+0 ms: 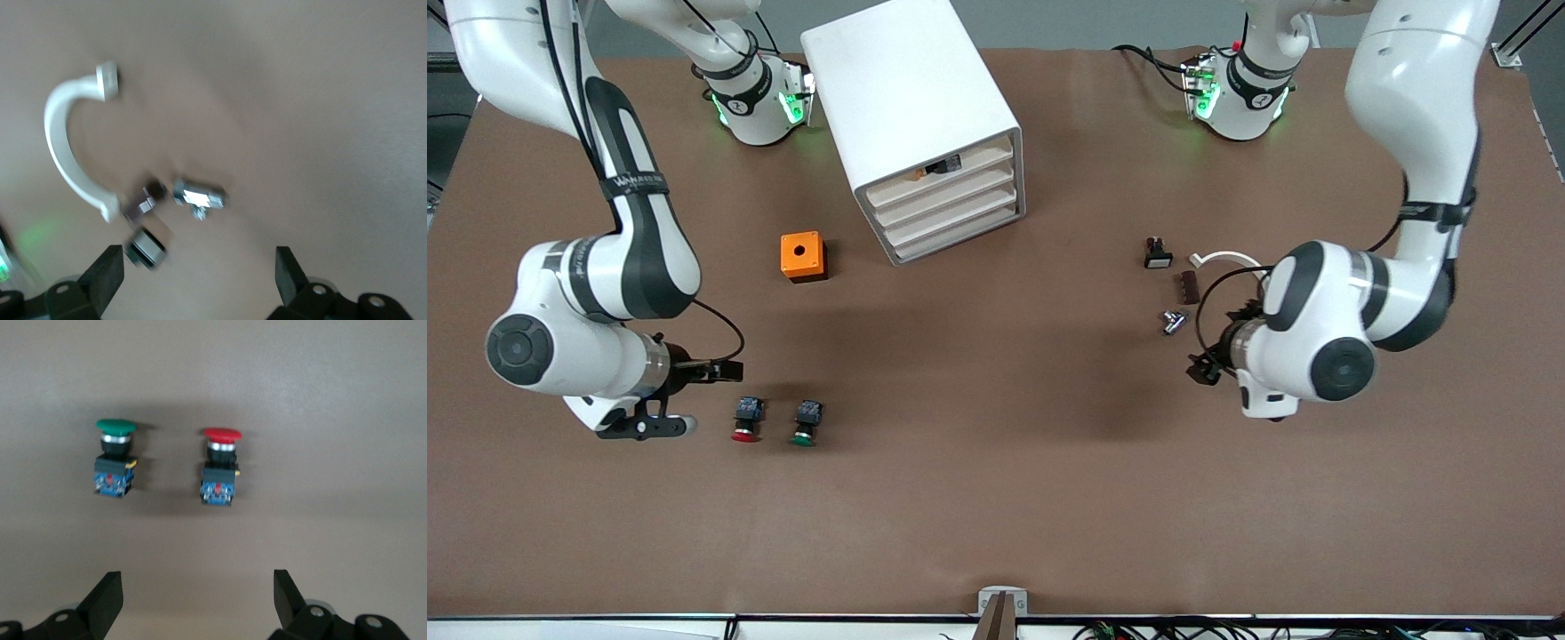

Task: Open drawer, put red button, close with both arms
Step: 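Reach the right gripper to the red button while the left gripper approaches the cabinet, then grasp the red button with the right gripper while the left gripper hooks the drawer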

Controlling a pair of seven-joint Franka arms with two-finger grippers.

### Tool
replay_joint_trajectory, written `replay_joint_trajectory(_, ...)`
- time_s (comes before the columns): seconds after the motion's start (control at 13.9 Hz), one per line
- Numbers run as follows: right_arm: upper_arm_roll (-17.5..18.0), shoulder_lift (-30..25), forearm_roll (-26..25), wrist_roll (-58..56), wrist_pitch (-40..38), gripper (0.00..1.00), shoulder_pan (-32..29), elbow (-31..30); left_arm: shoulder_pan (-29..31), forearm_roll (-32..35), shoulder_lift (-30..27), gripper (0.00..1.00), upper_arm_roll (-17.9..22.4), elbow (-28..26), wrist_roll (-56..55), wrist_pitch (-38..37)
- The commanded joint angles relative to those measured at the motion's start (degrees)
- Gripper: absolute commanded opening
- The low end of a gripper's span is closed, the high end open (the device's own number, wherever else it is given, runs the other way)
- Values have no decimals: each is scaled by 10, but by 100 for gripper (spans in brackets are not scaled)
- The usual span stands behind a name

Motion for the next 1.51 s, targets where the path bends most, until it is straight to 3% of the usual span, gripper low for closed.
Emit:
replay_joint_trajectory(0.0,0,41,-5,-3,51,100,-1,13,-19,-69,16,100,2,17,-159,-9)
replay_joint_trajectory(0.36,-1,83,-7,-6,100,100,-2,11,-35,-269,58,100,2,14,-379,-23)
replay_joint_trajectory(0.94,0,115,3,7,122,93,-7,7,-55,-449,135,98,-5,12,-438,-115)
replay_joint_trajectory(1.22,0,122,3,14,122,68,-9,6,-97,-459,152,92,-5,12,-504,-143)
replay_joint_trajectory(1.44,0,121,6,41,119,38,-6,8,-124,-503,152,90,-5,14,-554,-143)
